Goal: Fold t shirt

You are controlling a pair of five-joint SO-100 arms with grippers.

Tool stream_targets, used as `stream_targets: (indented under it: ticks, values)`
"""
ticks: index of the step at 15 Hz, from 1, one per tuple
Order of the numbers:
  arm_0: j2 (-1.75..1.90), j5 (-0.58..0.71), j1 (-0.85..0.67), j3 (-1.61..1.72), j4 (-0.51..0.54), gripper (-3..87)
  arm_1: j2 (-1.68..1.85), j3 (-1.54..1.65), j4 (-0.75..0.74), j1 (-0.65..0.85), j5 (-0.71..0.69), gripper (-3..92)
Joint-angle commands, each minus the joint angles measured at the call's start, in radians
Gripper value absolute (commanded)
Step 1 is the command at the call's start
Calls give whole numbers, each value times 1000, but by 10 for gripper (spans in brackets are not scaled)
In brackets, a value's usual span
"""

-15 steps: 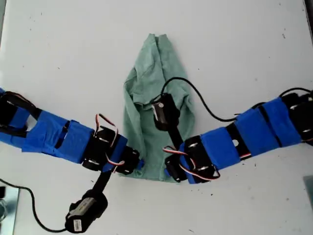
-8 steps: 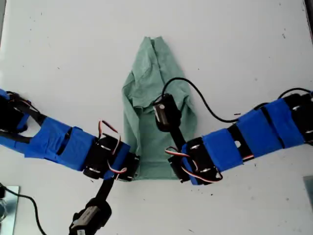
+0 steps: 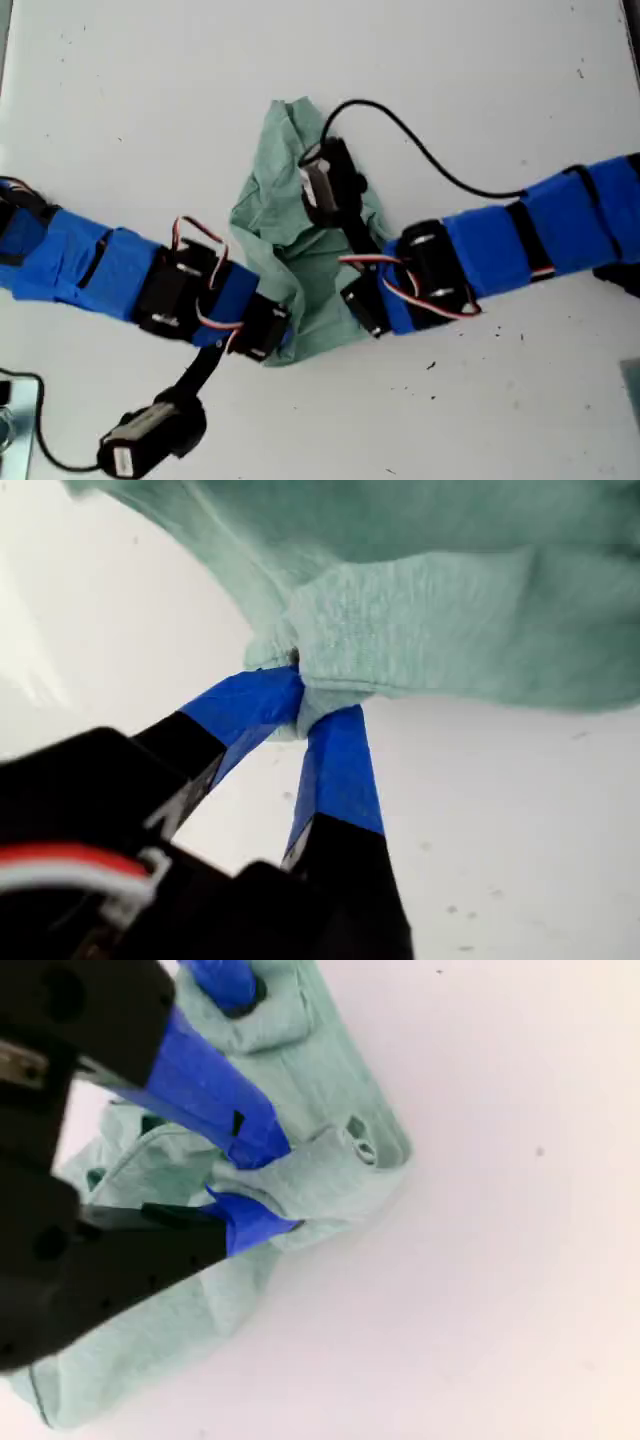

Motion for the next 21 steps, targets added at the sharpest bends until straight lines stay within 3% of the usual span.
stream_targets:
  ticks: [1, 4, 9, 10, 11, 12, 13, 15, 17, 21]
  values:
    - [120, 126, -152, -23, -18, -2, 129, -6, -14, 160, -152, -8]
    - [193, 288, -354, -21, 21, -2, 167, -12, -75, 379, -356, -8]
    - [279, 403, -634, 40, 51, -2, 127, 17, -276, 572, -460, -9]
    - [279, 402, -676, 40, 51, 11, 120, 37, -328, 606, -434, 35]
    - [287, 399, -721, 40, 51, 104, 109, 48, -376, 647, -380, 191]
    - [314, 414, -770, 40, 44, 263, 112, 86, -476, 690, -387, 399]
    - [360, 410, -830, 44, 40, 330, 153, 137, -606, 719, -414, 382]
    - [575, 344, -980, 230, -74, 334, 304, 304, -827, 802, -336, 300]
    - [804, 316, -1058, 511, -204, 325, 541, 620, -969, 885, -241, 289]
    - [1295, 308, -1055, 1218, -543, 287, 1166, 1341, -1017, 920, -129, 277]
